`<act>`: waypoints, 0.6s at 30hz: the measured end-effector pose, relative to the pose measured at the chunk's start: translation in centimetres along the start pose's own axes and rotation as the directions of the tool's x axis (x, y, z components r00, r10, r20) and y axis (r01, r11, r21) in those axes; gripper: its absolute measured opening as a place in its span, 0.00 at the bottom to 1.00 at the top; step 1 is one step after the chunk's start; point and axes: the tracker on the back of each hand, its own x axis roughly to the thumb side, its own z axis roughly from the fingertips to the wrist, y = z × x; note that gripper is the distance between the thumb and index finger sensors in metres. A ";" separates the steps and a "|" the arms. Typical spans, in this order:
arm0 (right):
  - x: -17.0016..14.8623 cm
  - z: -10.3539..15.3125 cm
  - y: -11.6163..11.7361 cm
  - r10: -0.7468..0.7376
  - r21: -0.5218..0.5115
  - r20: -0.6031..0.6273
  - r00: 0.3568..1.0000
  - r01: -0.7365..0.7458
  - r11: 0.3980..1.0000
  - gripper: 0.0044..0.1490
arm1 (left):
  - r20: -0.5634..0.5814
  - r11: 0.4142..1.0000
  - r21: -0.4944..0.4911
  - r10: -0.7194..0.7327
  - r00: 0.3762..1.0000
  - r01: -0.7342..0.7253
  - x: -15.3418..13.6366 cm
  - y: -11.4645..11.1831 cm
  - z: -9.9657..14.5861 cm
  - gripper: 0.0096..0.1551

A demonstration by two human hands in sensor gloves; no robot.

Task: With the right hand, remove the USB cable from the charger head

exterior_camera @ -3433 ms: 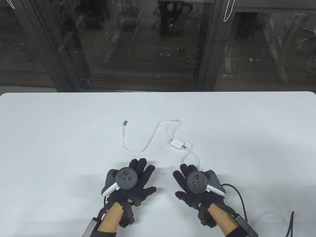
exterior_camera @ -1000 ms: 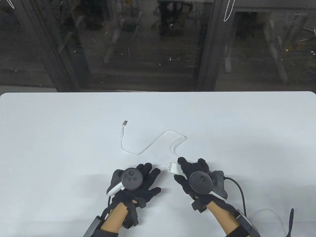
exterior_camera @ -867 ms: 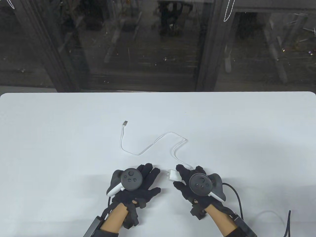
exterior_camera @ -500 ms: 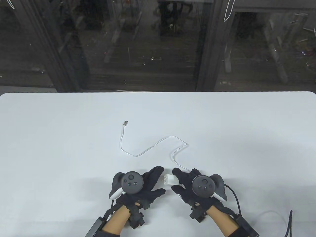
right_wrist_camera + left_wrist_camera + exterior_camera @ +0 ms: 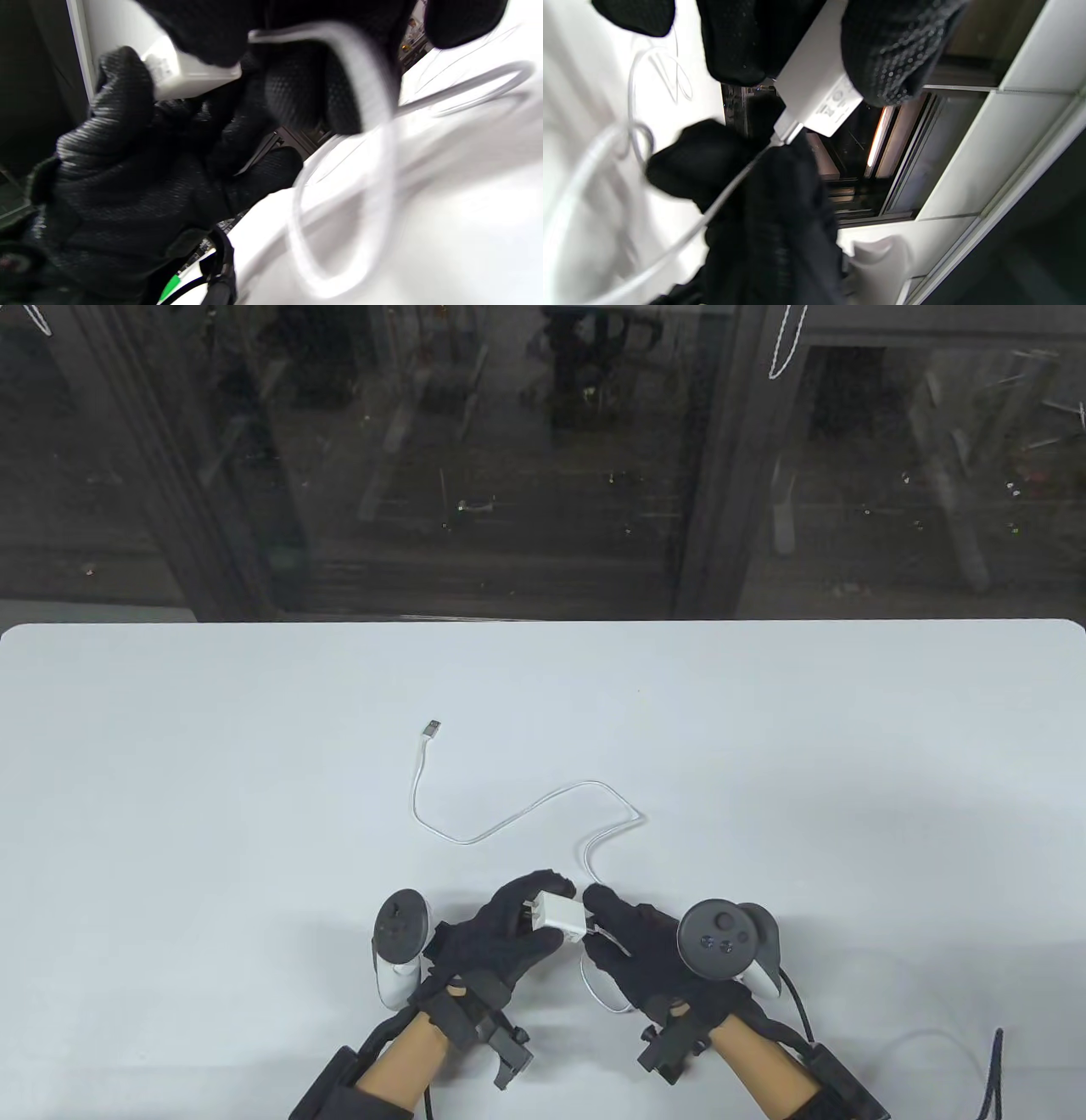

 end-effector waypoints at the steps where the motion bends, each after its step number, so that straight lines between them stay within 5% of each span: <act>1: 0.0 0.0 0.0 0.023 0.003 0.000 1.000 -0.023 1.000 0.29 | -0.002 1.000 0.005 0.029 1.000 -0.029 -0.1 -0.1 0.0 0.42; 5: 0.7 0.1 -0.2 0.045 -0.065 0.034 0.998 -0.042 0.997 0.26 | 0.002 0.980 0.058 0.192 0.981 -0.192 0.1 -0.3 -0.1 0.43; 8: 0.9 0.0 -1.0 0.046 -0.141 0.052 0.998 -0.038 0.989 0.25 | 0.070 0.982 0.087 0.163 0.984 -0.168 1.5 0.2 0.0 0.43; 12: -1.4 0.9 -2.4 0.299 -0.160 -0.029 0.954 -0.300 0.940 0.25 | 0.302 0.829 0.357 0.332 0.894 -0.429 4.6 5.4 1.7 0.43; 15: -2.0 0.6 -2.9 0.181 -0.185 -0.072 0.981 -0.192 0.964 0.26 | 0.125 0.894 0.444 0.009 0.992 -0.064 5.9 9.7 2.8 0.42; 17: -2.0 0.6 -3.0 0.162 -0.188 -0.081 0.983 -0.175 0.966 0.26 | -0.071 0.778 0.534 -0.348 0.935 0.330 6.4 11.6 3.5 0.43; 18: -2.0 0.7 -2.9 0.191 -0.184 -0.080 0.978 -0.203 0.962 0.26 | -0.178 0.642 0.567 -0.516 0.838 0.516 6.5 12.3 3.8 0.43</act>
